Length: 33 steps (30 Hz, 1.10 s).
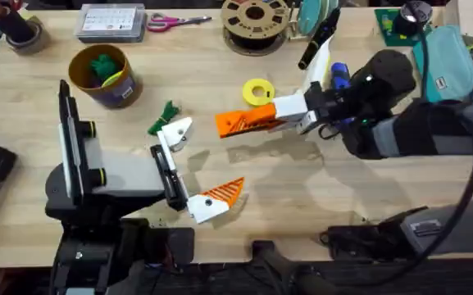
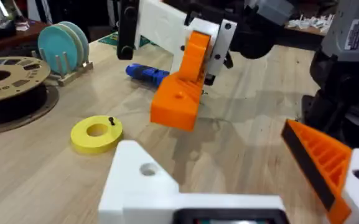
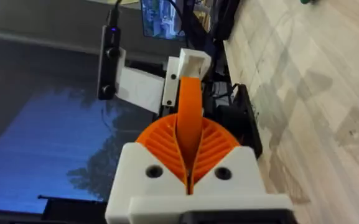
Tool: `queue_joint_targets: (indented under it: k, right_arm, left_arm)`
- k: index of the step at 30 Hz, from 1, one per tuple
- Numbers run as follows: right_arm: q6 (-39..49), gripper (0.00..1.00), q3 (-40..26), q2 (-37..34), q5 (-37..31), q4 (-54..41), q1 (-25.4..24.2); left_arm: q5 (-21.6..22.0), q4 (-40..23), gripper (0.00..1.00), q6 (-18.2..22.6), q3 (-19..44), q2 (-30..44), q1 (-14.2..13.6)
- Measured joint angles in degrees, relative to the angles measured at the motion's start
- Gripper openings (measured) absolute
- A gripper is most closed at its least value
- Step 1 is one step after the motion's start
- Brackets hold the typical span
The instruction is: Pick up the gripper from the table and insert it into the empty holder that is missing its gripper. Then pick up a screw, insert it into the mounting hole, and use the screwdriver to tighten it. Finally, clean up the table by picking up the vegetable and placing it into the bucket.
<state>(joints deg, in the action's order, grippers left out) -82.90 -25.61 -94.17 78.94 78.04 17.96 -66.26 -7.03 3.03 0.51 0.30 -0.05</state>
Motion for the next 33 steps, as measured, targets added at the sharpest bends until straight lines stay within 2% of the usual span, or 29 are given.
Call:
queue_joint_targets:
  k: [8,21,33]
  right_arm:
    - [0.19,0.010,0.00,-4.85,0.00,3.09,2.50]
    - [-0.97,0.009,-0.09,-4.90,0.00,5.31,6.41]
    - [-2.81,0.009,-3.18,-4.90,-0.04,5.31,8.50]
  left_arm:
    - [0.00,0.00,0.985,0.00,0.00,0.02,0.00]
    - [0.00,0.00,0.985,0.00,0.00,0.00,0.00]
    - [0.00,0.00,0.985,0.00,0.00,0.01,0.00]
